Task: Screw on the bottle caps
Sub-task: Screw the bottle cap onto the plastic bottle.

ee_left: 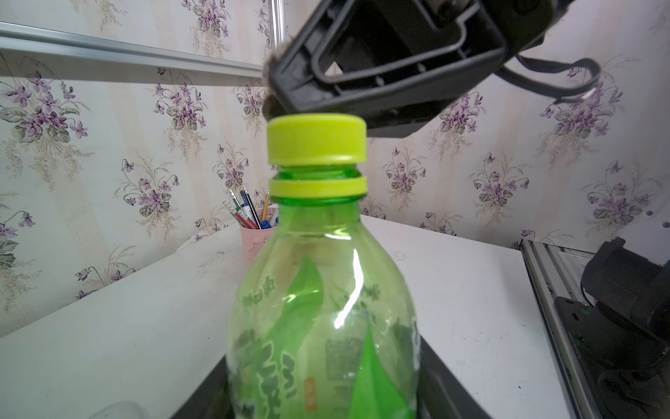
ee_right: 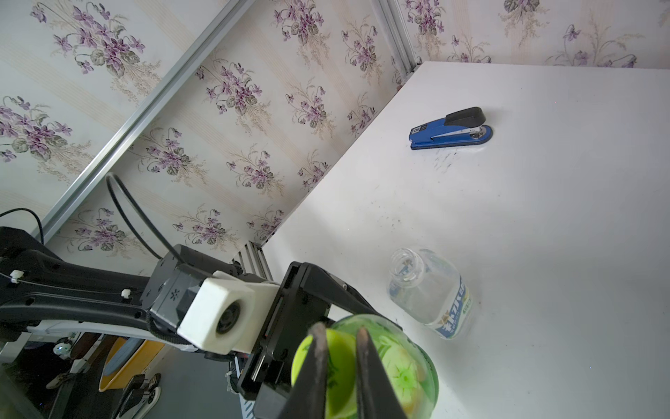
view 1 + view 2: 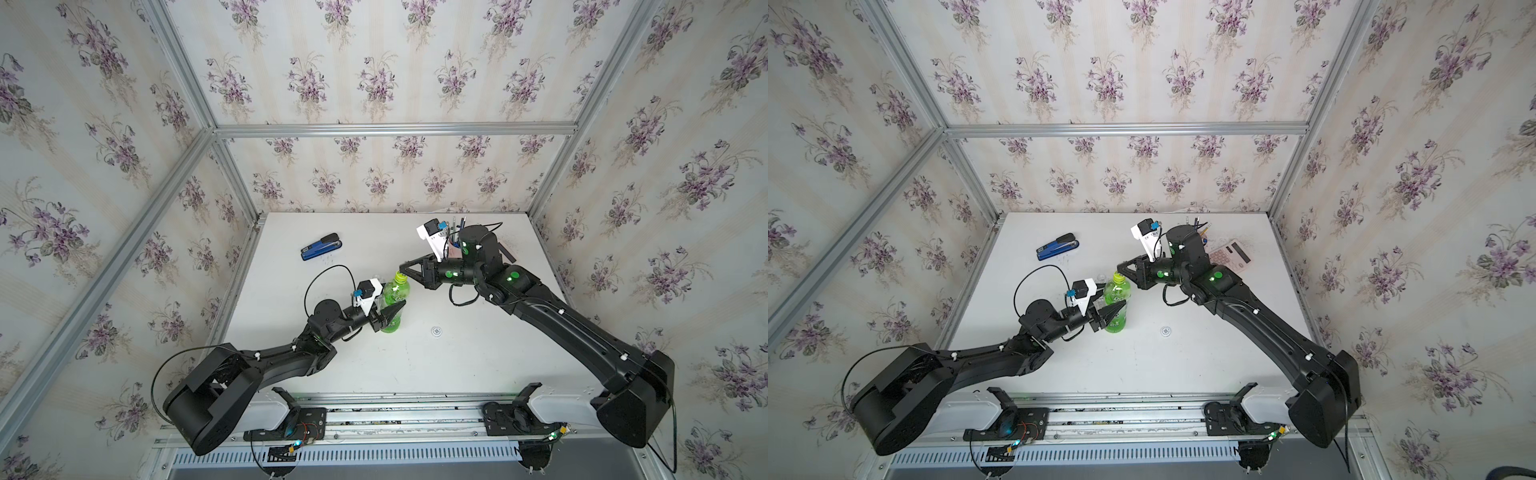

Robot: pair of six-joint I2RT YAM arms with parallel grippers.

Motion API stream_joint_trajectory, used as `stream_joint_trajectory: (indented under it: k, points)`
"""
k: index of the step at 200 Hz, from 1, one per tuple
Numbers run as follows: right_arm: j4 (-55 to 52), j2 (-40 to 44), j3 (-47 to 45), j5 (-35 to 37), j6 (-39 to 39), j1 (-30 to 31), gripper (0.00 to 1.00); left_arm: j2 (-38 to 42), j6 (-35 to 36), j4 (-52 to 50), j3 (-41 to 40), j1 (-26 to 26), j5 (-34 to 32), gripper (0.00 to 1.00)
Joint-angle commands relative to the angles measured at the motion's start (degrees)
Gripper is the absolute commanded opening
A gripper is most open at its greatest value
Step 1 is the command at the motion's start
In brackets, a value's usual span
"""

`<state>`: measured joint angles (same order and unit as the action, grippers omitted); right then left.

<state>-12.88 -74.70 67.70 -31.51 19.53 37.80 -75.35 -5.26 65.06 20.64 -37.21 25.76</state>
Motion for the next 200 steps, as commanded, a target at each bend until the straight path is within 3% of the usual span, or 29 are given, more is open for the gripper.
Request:
stream_joint_trajectory:
  k: [1, 96, 114, 156, 169, 181, 188, 200]
  points:
    - [-0.46, 0.52, -0.45, -1.73, 0.85, 0.08, 0.16, 0.2, -0.54, -0.16, 0.79, 0.04, -2.04, 0.62]
    - [-4.84, 2.58, -1.34, -2.71, 0.85, 4.23, 0.28, -0.58, -1.17, -0.42, 1.24, 0.12, -2.6, 0.62]
    - [-9.79, 3.28, 1.5, 1.71, -2.35, 4.21, 0.31, -0.43, -0.47, -0.84, 1.15, 0.12, -2.34, 0.62]
    - [-25.48, 4.18, 14.14, 14.26, -17.35, 4.03, 0.53, 0.86, 4.36, -3.65, 0.77, 1.17, 2.2, 0.62]
    - [-24.26, 5.66, 13.42, 15.73, -19.95, 4.03, 0.37, 1.62, 7.01, -4.78, 0.36, 1.42, 3.9, 0.61]
    - [-22.48, 7.72, 11.53, 17.63, -20.39, 3.99, 0.34, 2.64, 9.68, -6.94, 0.44, 1.68, 5.29, 0.62]
    - [-21.29, 8.9, 10.11, 18.87, -21.23, 4.03, 0.39, 3.3, 11.42, -8.54, 0.47, 1.88, 6.38, 0.62]
    - [-21.31, 9.95, 9.26, 18.55, -27.33, 4.03, 0.57, 4.66, 14.26, -11.61, 0.83, 2.1, 6.96, 0.62]
